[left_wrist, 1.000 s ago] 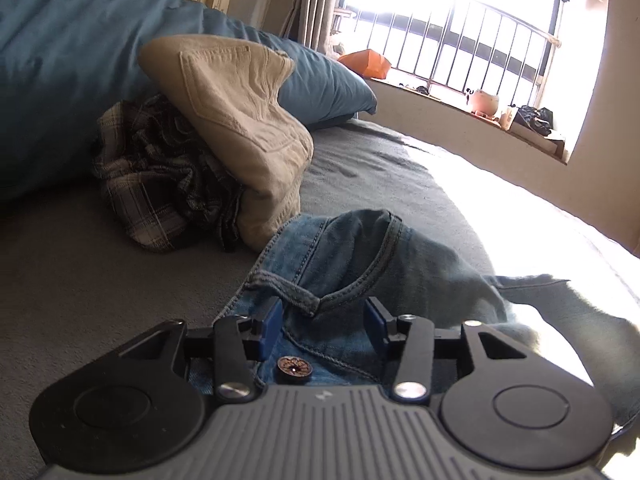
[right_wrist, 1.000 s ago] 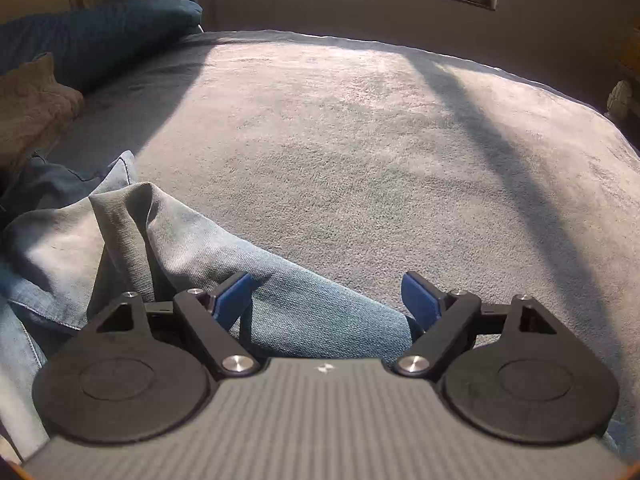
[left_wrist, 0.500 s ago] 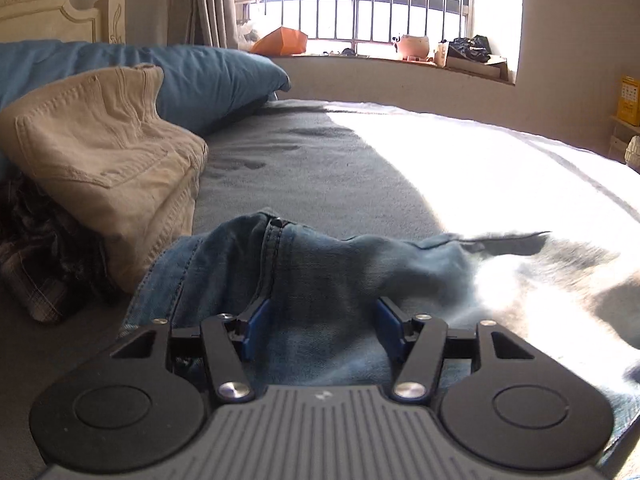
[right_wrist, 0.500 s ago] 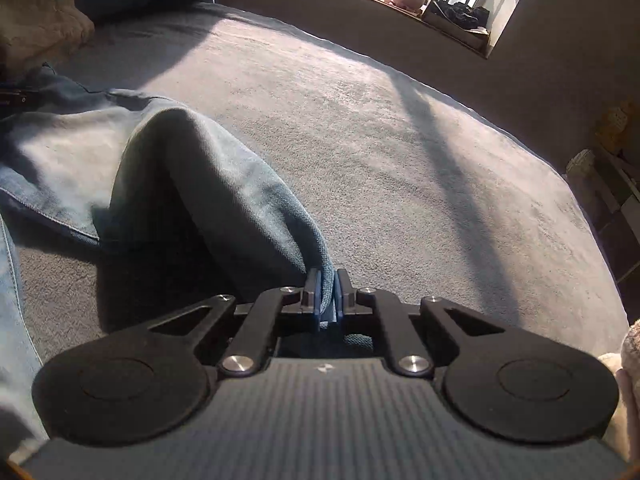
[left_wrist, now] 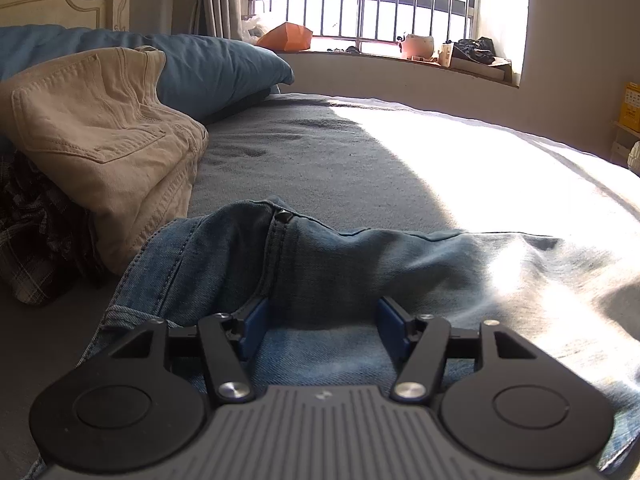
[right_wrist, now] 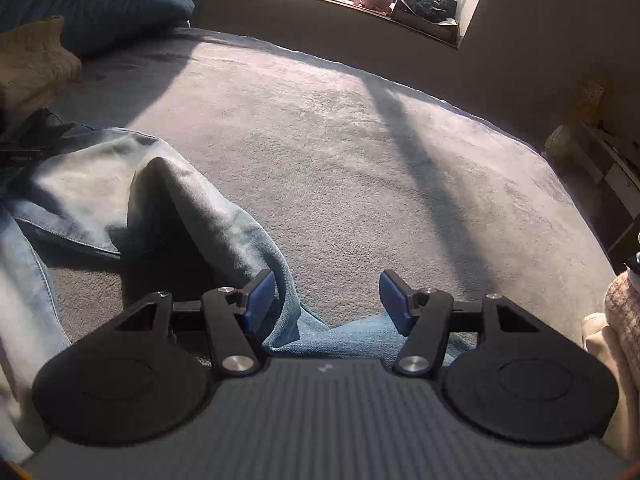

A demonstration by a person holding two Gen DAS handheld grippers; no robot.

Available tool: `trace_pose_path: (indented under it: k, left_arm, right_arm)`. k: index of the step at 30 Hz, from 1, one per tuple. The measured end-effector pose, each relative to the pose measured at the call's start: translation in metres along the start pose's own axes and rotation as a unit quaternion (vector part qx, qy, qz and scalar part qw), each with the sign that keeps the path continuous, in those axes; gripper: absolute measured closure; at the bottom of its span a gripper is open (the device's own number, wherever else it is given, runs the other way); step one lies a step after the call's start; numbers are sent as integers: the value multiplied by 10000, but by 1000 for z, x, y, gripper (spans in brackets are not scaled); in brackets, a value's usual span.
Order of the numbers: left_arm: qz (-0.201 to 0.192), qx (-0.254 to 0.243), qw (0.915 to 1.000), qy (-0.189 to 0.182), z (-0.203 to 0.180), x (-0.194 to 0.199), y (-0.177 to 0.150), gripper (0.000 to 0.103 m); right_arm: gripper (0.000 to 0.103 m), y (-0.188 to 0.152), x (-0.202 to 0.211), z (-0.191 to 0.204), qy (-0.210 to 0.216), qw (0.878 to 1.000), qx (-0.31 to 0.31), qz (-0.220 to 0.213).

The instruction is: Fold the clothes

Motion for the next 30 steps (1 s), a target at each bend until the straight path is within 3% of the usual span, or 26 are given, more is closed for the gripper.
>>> trace_pose_path:
  k: [5, 10, 22, 27, 30]
  left_arm:
    - [-12, 65, 10000, -59, 2, 0, 0, 41]
    - [-59, 174, 9997, -162, 5, 1, -1, 41]
    - [-209, 617, 9962, -571, 20, 2, -5, 40]
    - [-269, 736, 9946, -685, 23, 2, -6, 39]
    - [-305, 808, 9934, -753, 25, 2, -7, 39]
  right_arm:
    - [45, 5, 5, 10, 564, 9848, -1634, 173]
    - [46, 16, -9, 58, 967, 9732, -1987, 640]
    - [53, 64, -65, 162, 547, 9935, -682, 727]
    - [56, 52, -125, 162, -248, 9859, -19, 1656]
    - [56, 44, -146, 163, -386, 9734, 360, 2231]
Point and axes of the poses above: each gripper's, at about its wrist camera, not at the fingertips, and x roughly against the way its jaws point, z to its left, y to its top, the point moved 6 cm from there along -x, roughly the way its jaws point, and after that the axes turned 9 degrees about -x, right-handed, at the moved point
